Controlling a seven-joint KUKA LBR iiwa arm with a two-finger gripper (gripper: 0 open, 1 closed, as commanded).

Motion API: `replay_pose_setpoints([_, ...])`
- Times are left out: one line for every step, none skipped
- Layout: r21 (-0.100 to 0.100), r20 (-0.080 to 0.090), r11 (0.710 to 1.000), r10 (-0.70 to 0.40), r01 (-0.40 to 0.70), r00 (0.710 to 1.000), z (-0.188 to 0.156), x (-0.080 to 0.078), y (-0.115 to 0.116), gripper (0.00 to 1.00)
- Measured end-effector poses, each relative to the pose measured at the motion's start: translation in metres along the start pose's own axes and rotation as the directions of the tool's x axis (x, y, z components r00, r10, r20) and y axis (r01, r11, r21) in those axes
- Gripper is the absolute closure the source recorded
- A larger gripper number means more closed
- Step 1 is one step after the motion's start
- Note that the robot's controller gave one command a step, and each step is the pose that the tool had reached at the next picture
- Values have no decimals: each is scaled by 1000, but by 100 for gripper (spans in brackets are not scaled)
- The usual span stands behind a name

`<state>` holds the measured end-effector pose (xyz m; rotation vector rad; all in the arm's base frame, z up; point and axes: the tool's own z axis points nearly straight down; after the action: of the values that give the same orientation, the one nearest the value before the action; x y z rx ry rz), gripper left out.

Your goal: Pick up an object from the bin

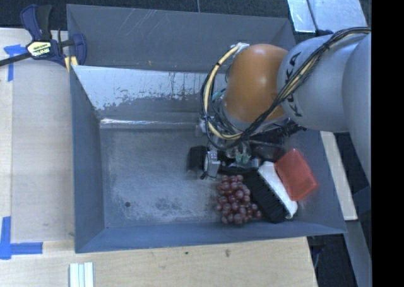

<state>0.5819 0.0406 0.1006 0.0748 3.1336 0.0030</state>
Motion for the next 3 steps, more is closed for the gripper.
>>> replay_pose_setpoints([1, -5, 969, 246, -246, 969, 16, 1, -18, 0])
replay_pose_setpoints([2, -3, 960, 278, -278, 960, 23, 19, -37, 100])
replay_pose_setpoints([2, -3, 960, 279, -279, 960, 23, 18, -37, 100])
